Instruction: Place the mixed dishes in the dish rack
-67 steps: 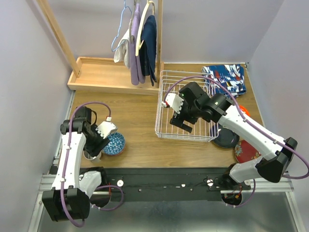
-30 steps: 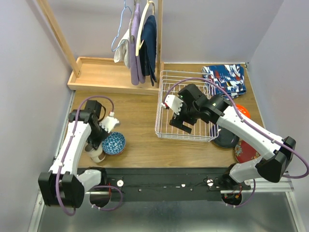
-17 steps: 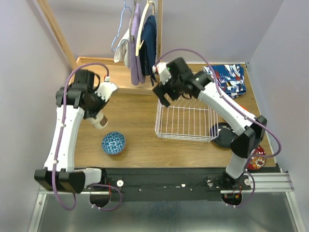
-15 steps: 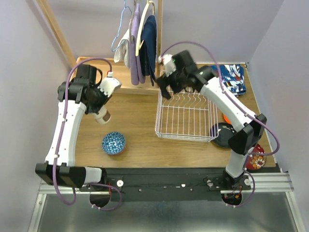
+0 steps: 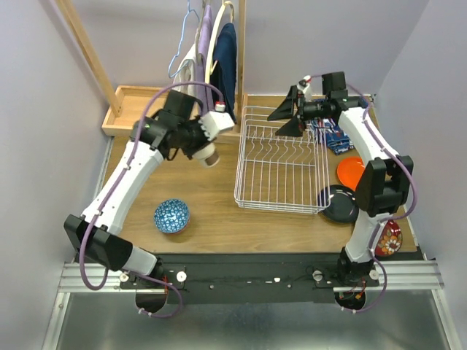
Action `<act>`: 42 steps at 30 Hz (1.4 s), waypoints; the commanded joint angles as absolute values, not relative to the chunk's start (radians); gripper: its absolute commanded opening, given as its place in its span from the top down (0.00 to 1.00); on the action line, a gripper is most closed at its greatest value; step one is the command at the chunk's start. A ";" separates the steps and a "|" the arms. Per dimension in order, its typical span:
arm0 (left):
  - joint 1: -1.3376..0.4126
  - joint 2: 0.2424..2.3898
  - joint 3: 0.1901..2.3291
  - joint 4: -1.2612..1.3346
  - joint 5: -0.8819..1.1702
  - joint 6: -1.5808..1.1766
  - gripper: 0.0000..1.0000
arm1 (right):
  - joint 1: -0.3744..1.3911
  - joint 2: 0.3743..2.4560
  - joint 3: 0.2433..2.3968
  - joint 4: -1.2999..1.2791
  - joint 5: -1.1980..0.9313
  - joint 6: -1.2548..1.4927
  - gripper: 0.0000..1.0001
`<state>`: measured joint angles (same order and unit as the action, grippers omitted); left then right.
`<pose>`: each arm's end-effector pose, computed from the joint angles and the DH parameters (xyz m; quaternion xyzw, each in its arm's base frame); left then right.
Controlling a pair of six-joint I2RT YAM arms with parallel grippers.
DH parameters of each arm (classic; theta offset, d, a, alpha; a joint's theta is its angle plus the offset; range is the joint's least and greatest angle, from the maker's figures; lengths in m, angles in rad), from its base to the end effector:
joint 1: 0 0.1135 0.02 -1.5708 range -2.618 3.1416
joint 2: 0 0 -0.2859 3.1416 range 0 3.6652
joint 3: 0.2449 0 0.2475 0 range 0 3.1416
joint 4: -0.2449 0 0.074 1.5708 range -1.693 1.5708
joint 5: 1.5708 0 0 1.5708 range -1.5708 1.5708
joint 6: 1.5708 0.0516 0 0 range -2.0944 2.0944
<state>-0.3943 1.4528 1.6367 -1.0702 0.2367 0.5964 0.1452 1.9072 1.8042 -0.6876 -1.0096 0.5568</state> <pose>0.2630 -0.1226 0.4041 0.4795 0.8041 -0.0770 0.3428 0.4199 0.1056 0.3463 -0.0146 0.8300 0.5345 0.1588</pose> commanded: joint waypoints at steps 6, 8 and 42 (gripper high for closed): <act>-0.682 1.485 1.577 -0.537 0.008 0.643 1.00 | 0.084 1.928 1.579 -0.561 -1.471 0.923 0.00; -0.712 1.538 1.609 -0.491 -0.049 0.646 1.00 | 0.084 1.907 1.493 -0.601 -1.463 0.934 0.00; -0.956 1.781 1.611 -0.098 -0.520 0.466 1.00 | 0.090 2.060 1.870 -0.775 -0.953 1.052 0.00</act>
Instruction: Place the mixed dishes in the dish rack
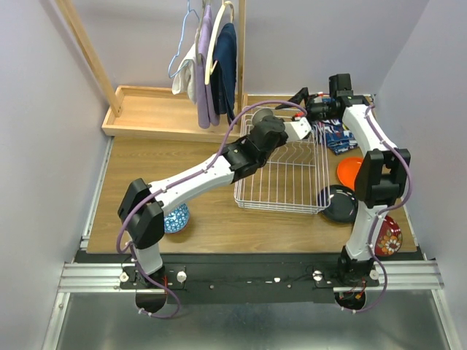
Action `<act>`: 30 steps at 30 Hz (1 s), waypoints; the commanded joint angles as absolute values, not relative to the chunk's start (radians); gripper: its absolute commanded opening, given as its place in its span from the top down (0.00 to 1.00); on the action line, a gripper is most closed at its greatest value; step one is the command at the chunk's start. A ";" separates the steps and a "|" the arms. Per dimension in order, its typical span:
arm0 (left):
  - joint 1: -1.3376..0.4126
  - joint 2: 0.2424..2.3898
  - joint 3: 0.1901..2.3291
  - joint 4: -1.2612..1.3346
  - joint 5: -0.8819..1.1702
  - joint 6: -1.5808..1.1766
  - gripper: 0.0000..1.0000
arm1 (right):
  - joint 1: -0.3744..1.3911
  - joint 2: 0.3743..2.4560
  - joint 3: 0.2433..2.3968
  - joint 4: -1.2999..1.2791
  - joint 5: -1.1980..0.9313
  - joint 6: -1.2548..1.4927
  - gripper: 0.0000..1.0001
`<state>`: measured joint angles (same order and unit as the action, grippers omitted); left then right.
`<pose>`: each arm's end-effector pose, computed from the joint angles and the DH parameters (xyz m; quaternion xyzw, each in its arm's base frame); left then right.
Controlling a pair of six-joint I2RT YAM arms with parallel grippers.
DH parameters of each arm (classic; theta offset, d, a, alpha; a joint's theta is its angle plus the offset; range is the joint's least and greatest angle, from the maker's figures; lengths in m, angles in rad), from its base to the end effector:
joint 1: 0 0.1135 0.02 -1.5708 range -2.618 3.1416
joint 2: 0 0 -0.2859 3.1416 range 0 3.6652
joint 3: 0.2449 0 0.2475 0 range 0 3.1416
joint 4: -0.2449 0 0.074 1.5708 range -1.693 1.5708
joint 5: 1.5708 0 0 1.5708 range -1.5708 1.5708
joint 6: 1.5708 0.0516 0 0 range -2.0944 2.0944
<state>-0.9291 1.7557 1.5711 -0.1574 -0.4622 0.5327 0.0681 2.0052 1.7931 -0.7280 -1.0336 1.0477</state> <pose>0.2775 -0.3330 0.3691 0.4327 0.6804 0.0730 0.5870 0.4429 0.0746 0.2999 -0.2536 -0.8014 -0.5413 0.0199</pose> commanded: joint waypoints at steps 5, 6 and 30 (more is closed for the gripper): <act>-0.977 1.827 1.653 -0.057 -0.558 0.479 1.00 | 0.126 2.048 1.870 -0.785 -0.937 1.057 0.00; -0.977 1.832 1.660 -0.051 -0.561 0.485 1.00 | 0.124 2.046 1.870 -0.793 -0.930 1.054 0.00; -0.954 1.783 1.629 -0.233 -0.368 0.328 1.00 | 0.084 2.127 1.930 -0.775 -0.824 0.885 0.00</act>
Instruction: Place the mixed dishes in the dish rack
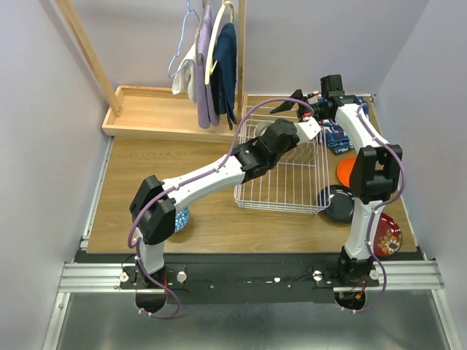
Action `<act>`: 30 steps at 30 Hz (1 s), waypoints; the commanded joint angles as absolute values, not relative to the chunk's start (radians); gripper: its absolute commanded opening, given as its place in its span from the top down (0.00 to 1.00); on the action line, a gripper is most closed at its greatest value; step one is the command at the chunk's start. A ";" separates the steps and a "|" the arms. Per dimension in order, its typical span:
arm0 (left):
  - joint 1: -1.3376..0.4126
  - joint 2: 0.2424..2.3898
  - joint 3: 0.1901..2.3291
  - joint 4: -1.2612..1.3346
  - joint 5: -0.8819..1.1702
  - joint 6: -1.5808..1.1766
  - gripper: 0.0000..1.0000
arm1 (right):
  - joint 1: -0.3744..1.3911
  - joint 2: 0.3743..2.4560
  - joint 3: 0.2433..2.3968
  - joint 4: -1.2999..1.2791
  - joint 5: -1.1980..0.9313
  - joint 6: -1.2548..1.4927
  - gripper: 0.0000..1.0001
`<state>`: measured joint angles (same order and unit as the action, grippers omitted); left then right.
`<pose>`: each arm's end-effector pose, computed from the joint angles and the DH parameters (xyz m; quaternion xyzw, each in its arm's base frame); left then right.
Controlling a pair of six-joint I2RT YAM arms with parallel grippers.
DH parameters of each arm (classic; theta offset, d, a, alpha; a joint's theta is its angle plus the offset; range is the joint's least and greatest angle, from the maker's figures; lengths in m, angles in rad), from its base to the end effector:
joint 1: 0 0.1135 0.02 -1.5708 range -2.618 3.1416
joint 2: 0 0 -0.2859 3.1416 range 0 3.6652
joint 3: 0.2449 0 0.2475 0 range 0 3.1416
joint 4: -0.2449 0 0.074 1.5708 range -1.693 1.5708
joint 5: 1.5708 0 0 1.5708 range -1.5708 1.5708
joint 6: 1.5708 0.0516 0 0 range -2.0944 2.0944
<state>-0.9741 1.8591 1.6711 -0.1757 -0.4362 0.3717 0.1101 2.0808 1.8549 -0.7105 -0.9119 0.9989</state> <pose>0.2772 -0.3693 0.3587 0.4050 0.7051 0.0057 0.5820 0.4623 0.0921 0.2827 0.2428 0.8292 0.5031 0.0178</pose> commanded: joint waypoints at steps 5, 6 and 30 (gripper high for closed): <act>-0.920 1.729 1.598 -0.290 -0.298 0.310 1.00 | 0.049 2.183 2.054 -0.842 -0.669 0.746 0.00; -0.916 1.712 1.592 -0.298 -0.266 0.305 1.00 | 0.035 2.197 2.097 -0.853 -0.613 0.726 0.00; -0.692 1.455 1.476 -0.495 0.000 0.264 0.18 | 0.104 1.755 1.695 -0.774 -0.851 -0.655 0.03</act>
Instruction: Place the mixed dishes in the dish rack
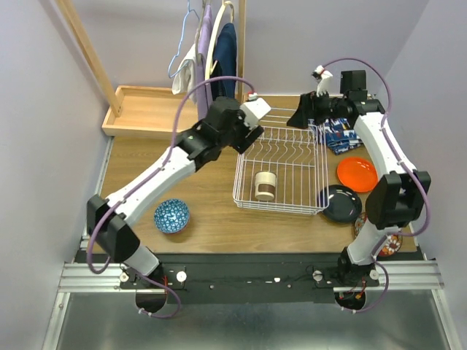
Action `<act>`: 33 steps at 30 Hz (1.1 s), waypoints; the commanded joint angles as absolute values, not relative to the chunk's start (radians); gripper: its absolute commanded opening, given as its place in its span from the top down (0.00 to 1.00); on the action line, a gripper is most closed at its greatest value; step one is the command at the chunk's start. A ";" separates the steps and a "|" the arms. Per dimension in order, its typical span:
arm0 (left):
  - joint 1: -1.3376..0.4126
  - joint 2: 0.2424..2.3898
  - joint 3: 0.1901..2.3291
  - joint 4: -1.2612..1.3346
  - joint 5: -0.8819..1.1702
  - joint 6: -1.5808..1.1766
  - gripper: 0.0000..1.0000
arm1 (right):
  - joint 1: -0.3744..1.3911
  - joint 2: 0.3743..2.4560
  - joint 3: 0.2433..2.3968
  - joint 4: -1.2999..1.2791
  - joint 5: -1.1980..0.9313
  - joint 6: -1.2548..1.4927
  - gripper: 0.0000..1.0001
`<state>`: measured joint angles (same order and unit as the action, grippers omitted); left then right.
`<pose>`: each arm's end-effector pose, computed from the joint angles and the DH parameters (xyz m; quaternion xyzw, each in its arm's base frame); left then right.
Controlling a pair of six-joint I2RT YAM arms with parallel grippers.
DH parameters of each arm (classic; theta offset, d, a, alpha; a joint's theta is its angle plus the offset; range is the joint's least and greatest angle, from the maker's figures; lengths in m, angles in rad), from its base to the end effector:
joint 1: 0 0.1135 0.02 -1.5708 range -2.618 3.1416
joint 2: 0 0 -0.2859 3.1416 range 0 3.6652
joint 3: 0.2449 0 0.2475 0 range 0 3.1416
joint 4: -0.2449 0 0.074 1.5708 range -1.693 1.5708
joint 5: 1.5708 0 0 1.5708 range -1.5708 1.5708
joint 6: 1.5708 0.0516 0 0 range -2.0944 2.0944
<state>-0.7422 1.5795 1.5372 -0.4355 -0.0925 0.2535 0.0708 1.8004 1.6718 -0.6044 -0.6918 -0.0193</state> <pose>0.2805 -0.2508 0.3915 0.3864 0.7613 -0.0873 0.5133 0.4121 0.0622 0.3445 -0.1765 0.8523 0.3195 0.3746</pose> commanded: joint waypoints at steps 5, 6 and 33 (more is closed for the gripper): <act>-0.623 1.364 1.376 -0.557 0.138 0.293 0.13 | 0.164 1.752 1.727 -1.049 -0.790 -1.180 0.00; -0.614 1.332 1.361 -0.558 0.150 0.295 0.13 | 0.185 1.749 1.724 -1.067 -0.772 -1.345 0.00; -0.315 0.854 0.945 -0.549 0.339 0.227 0.12 | 0.580 1.868 1.652 -1.387 -0.465 -2.588 0.00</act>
